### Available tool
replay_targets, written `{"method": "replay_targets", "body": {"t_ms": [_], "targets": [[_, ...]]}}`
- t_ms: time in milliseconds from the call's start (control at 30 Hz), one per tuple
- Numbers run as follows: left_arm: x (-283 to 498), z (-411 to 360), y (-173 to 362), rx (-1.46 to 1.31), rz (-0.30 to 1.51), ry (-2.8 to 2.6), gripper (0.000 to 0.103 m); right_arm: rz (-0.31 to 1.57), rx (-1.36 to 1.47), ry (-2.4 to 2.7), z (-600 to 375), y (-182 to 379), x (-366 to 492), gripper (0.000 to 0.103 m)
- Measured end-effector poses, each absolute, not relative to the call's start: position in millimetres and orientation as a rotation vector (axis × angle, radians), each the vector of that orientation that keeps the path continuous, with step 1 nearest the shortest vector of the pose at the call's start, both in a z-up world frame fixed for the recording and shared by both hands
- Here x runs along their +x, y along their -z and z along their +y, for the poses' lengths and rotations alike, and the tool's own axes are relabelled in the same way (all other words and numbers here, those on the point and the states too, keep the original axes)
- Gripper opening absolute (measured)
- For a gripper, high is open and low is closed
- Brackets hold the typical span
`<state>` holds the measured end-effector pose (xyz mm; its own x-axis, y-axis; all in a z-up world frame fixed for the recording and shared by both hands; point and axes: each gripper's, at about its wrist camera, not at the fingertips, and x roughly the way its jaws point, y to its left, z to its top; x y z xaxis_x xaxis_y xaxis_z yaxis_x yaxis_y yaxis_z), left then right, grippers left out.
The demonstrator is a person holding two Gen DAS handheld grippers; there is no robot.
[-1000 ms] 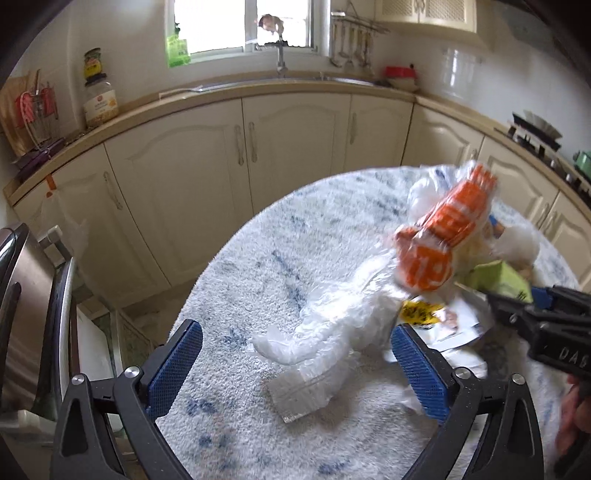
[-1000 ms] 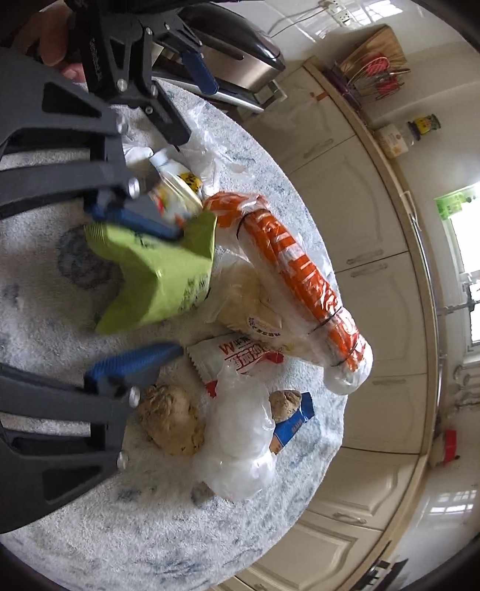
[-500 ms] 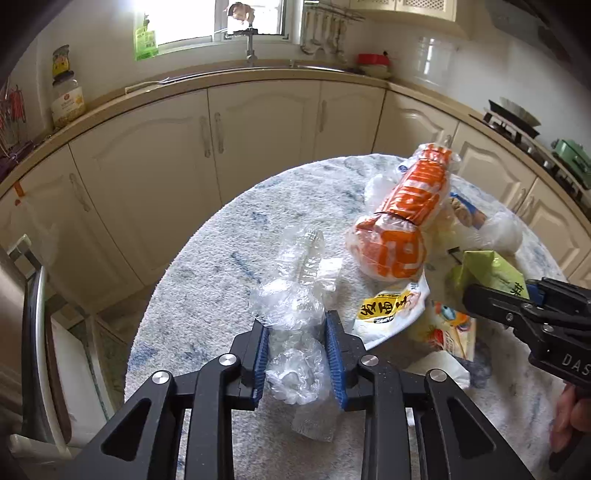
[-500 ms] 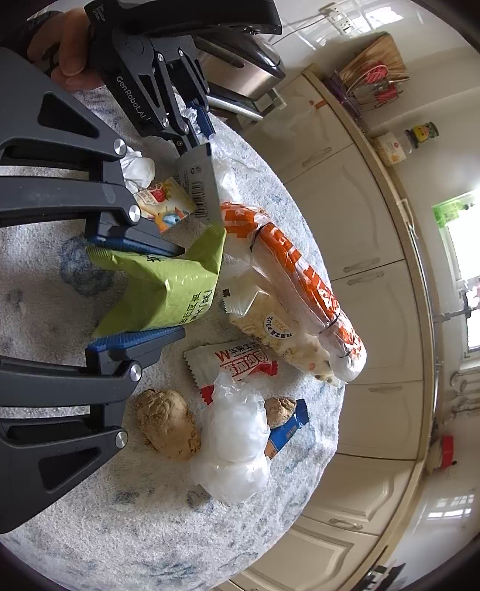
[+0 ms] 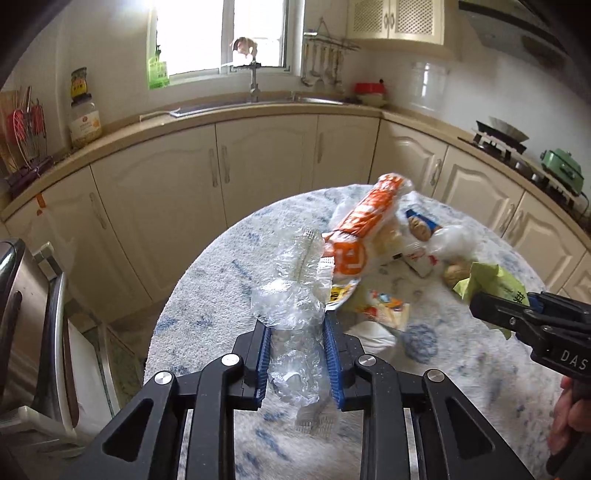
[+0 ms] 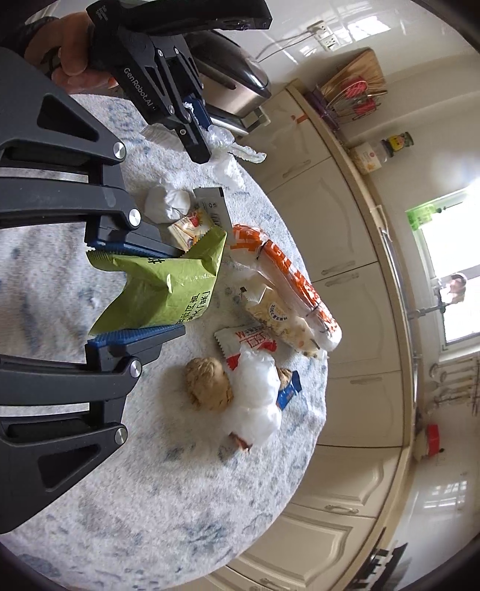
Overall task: Collect trash
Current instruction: 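Carry both items to the blue bin and open both grippers over it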
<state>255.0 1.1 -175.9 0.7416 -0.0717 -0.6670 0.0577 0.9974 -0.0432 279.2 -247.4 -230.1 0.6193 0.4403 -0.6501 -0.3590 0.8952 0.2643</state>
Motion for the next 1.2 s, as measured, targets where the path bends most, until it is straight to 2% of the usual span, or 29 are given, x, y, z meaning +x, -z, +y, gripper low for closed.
{"method": "replay_targets", "body": {"t_ms": [333,700,933,1200], "targets": [[177,-56,135,0.022,0.601,0.168,0.023,0.641,0.168,-0.409,-310,185,209,0.033],[114,-140,104,0.027,0.510,0.438,0.023,0.514,0.215,-0.182,-433,151,134,0.033],[120,-192,108,0.046,0.540,0.583,0.023,0.516,0.265,-0.022,-505,163,106,0.033],[146,-281,113,0.089,0.612,0.774,0.023,0.569,0.345,0.164,-587,203,76,0.033]]}}
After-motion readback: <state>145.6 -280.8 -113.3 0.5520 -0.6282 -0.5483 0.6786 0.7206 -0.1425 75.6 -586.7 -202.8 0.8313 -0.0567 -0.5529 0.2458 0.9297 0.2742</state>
